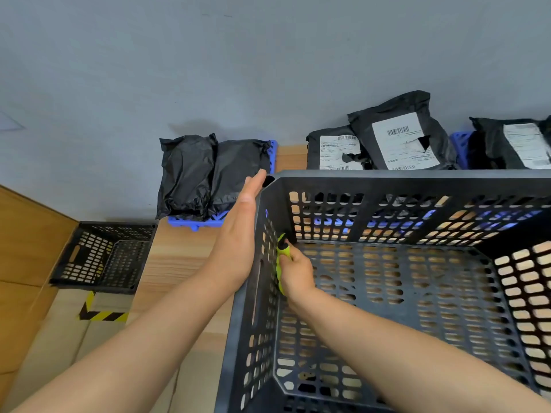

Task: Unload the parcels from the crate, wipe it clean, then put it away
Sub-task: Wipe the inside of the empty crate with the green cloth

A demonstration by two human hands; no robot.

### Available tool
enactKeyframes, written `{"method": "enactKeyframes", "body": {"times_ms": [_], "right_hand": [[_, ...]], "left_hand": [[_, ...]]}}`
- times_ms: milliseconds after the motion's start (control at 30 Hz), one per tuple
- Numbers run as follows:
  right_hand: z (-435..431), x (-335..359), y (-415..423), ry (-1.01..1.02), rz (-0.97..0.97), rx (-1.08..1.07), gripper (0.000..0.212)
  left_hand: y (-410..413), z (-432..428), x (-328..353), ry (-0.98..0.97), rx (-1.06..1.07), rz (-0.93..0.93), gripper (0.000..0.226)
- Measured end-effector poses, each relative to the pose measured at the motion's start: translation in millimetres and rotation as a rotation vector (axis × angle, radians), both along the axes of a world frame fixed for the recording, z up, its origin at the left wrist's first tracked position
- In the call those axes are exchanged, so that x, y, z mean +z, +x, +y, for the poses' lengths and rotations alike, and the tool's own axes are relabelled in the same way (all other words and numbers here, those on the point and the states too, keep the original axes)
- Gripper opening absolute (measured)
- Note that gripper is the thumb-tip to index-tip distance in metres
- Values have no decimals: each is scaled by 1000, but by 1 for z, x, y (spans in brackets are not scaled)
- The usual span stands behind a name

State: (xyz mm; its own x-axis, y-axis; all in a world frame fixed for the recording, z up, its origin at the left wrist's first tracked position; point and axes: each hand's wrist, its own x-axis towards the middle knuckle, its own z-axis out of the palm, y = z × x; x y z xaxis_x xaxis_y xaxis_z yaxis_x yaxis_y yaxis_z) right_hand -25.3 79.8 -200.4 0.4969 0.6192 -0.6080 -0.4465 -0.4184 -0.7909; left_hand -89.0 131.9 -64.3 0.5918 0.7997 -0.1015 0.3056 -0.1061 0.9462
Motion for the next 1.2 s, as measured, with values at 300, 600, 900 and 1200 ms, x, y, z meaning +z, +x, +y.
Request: {"method": "enactKeyframes", "body": {"times_ms": [300,600,900,1200], "right_hand": [[-35,80,-19,259,-262,20,43],[-50,69,-37,241,-403,187,51],[-48,0,-23,-26,-58,231,53],[-48,14,-23,-20,56,137,52]], "left_hand": [[0,-1,1,34,-17,-9,67],[0,-1,2,13,2,10,62],[1,-5,7,18,17,19,50],[1,-6,8,29,15,25,50]]}}
